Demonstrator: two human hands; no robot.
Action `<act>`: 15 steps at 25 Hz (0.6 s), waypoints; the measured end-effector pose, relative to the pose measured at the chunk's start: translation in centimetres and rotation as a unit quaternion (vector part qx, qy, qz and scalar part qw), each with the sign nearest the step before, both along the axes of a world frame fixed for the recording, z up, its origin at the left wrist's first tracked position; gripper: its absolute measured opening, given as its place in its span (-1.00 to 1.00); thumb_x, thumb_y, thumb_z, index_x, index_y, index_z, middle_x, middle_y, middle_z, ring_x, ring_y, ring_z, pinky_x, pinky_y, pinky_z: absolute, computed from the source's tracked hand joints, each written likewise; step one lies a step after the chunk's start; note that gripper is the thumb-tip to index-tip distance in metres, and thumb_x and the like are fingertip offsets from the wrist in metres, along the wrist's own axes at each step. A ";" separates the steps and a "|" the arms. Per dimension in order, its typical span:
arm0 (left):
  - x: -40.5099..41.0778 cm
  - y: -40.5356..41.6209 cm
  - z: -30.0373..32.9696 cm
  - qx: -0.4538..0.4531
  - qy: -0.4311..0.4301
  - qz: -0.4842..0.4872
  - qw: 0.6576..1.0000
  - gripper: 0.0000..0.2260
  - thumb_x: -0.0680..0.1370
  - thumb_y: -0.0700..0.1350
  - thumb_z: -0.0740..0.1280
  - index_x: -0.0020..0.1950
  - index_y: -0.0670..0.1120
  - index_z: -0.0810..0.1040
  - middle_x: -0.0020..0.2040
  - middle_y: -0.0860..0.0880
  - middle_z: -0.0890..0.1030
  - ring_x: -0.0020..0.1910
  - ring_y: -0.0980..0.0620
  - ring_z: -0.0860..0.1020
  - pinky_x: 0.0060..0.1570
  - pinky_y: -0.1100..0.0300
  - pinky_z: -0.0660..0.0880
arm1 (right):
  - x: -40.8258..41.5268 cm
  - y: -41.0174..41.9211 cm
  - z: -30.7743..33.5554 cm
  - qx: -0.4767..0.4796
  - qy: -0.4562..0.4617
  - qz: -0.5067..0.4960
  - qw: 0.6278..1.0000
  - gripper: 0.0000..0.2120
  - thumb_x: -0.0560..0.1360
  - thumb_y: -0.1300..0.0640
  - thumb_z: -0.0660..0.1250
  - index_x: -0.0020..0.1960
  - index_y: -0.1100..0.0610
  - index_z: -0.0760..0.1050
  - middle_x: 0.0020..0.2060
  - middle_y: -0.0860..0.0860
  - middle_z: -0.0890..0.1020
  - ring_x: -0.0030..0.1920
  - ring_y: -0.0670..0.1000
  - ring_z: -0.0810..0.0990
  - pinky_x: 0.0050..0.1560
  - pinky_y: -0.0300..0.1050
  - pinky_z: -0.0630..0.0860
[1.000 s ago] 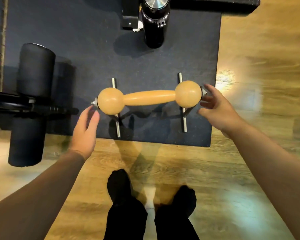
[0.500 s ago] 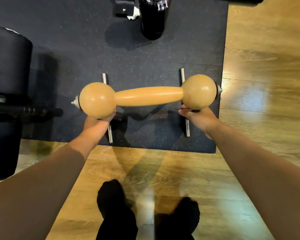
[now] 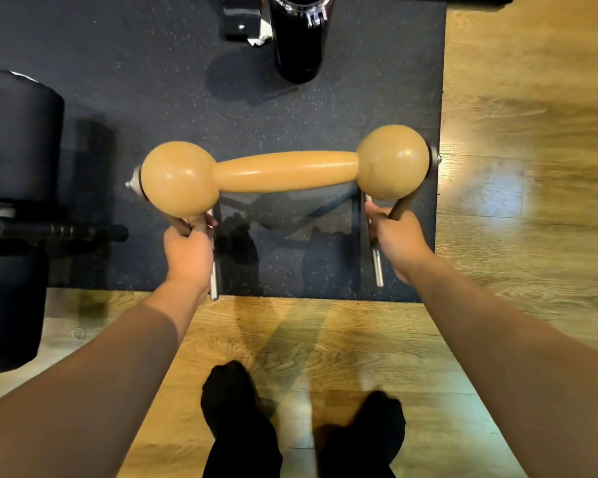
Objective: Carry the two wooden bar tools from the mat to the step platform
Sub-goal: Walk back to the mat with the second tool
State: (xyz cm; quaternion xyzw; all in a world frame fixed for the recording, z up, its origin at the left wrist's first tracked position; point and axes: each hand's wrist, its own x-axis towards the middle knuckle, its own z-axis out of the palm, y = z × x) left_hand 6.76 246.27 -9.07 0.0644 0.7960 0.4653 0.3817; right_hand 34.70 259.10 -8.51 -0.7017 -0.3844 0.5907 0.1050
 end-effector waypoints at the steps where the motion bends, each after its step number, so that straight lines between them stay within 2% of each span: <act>1: -0.2 0.0 0.6 -0.005 0.006 -0.010 1.000 -0.70 0.70 -0.02 0.22 -0.22 -0.02 0.51 -0.36 0.05 0.52 -0.42 0.13 0.39 -0.29 0.15 0.33 | -0.2 -0.2 0.6 -0.004 -0.004 -0.016 1.000 -0.62 0.61 -0.12 0.34 -0.27 0.09 0.47 -0.46 0.03 0.40 -0.34 0.05 0.39 -0.12 0.03 0.39; 3: -0.6 0.0 1.8 -0.009 0.007 -0.016 1.000 -0.63 0.69 0.10 0.23 -0.25 -0.02 0.52 -0.39 0.01 0.43 -0.45 0.11 0.33 -0.34 0.15 0.29 | -0.6 -0.4 1.7 -0.007 -0.007 -0.048 0.999 -0.65 0.60 -0.12 0.36 -0.23 0.08 0.44 -0.47 -0.05 0.33 -0.36 -0.01 0.31 -0.15 0.00 0.33; 5: -0.7 -0.1 3.4 -0.017 0.009 -0.030 0.999 -0.62 0.68 0.13 0.24 -0.26 -0.02 0.54 -0.46 0.08 0.37 -0.50 0.14 0.30 -0.43 0.23 0.29 | -0.7 -0.7 3.4 -0.006 -0.003 -0.067 0.998 -0.71 0.59 -0.10 0.38 -0.16 0.07 0.47 -0.49 -0.06 0.36 -0.41 -0.04 0.33 -0.17 -0.01 0.34; 8: -0.9 -0.4 6.4 -0.037 0.021 -0.044 0.998 -0.62 0.64 0.20 0.27 -0.26 0.00 0.54 -0.51 0.14 0.36 -0.53 0.17 0.32 -0.45 0.24 0.32 | -0.5 -1.4 6.7 -0.014 -0.011 -0.062 0.998 -0.71 0.56 -0.11 0.40 -0.19 0.05 0.44 -0.42 0.00 0.40 -0.38 -0.02 0.37 -0.21 -0.01 0.33; 12: -0.9 -0.9 12.7 -0.038 0.021 -0.044 0.998 -0.65 0.61 0.18 0.33 -0.28 0.01 0.54 -0.45 0.02 0.36 -0.50 0.05 0.28 -0.41 0.15 0.24 | -0.2 -2.3 13.3 -0.018 -0.009 -0.058 0.998 -0.72 0.60 0.00 0.38 -0.25 0.06 0.48 -0.53 -0.08 0.42 -0.50 -0.07 0.36 -0.37 -0.11 0.29; 15: -0.8 -1.7 18.1 -0.025 0.031 -0.062 0.997 -0.59 0.58 0.22 0.35 -0.20 -0.12 0.53 -0.38 -0.06 0.36 -0.44 -0.01 0.28 -0.35 0.07 0.24 | -0.1 -2.5 19.6 -0.041 0.019 -0.061 0.997 -0.75 0.61 0.07 0.37 -0.22 0.06 0.44 -0.51 -0.06 0.38 -0.48 -0.04 0.30 -0.43 -0.13 0.22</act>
